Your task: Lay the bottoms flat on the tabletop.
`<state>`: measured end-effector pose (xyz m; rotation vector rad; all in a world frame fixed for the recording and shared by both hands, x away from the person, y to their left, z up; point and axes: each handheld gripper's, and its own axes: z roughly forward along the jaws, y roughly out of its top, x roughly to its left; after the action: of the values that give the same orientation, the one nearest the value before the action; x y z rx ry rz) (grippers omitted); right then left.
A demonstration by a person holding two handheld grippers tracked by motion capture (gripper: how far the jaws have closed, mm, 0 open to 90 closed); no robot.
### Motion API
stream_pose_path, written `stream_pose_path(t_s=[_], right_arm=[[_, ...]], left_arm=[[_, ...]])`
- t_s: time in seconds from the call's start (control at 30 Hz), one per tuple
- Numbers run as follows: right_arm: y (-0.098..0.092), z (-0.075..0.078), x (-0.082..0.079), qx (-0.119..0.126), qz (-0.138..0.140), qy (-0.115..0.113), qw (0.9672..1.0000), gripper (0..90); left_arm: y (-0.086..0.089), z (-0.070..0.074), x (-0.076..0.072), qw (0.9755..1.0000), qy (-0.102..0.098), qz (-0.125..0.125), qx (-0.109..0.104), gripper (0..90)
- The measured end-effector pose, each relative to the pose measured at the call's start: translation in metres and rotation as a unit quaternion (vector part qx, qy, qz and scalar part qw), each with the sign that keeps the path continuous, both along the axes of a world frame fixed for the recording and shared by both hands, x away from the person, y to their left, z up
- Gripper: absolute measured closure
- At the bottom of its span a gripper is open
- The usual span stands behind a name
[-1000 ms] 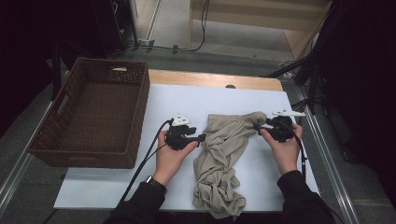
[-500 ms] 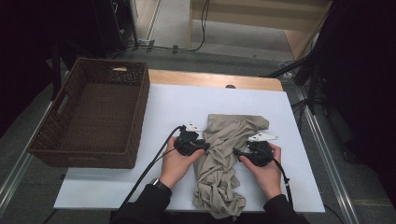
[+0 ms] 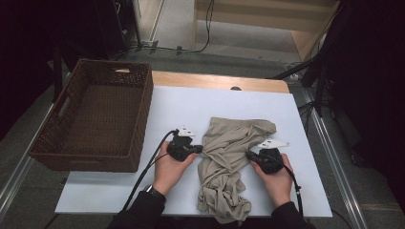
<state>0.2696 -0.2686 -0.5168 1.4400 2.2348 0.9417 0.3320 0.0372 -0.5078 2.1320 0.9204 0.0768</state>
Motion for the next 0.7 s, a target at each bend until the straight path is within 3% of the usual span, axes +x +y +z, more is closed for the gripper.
stream_pose_path(t_s=[0.2,0.27,0.37,0.6,0.63,0.67,0.7], right_arm=[[-0.027,-0.001,-0.012,-0.002,-0.027,-0.006,0.9996,87.3],[-0.045,0.000,-0.020,-0.001,-0.044,-0.009,0.9990,87.3],[-0.060,0.001,-0.030,-0.007,-0.058,-0.016,0.9982,87.3],[-0.082,-0.003,-0.051,-0.013,-0.066,-0.007,0.9977,86.6],[-0.084,-0.002,-0.052,-0.008,-0.061,-0.006,0.9981,84.3],[-0.086,0.001,-0.051,0.001,-0.058,-0.017,0.9982,67.7],[-0.086,0.001,-0.051,0.001,-0.058,-0.017,0.9982,67.7]], left_arm=[[0.025,0.005,-0.004,0.9994,-0.018,0.028,-0.003,90.0],[0.033,0.007,-0.010,0.9988,-0.032,0.035,0.009,90.0],[0.036,0.008,-0.015,0.9988,-0.035,0.033,0.009,90.0],[0.048,0.003,-0.028,0.9994,-0.026,0.024,0.001,90.0],[0.048,0.001,-0.029,0.9997,-0.019,0.017,-0.001,90.0],[0.047,0.001,-0.029,0.9998,-0.016,0.012,-0.002,90.0],[0.046,0.001,-0.029,0.9997,-0.021,0.008,-0.001,90.0]])
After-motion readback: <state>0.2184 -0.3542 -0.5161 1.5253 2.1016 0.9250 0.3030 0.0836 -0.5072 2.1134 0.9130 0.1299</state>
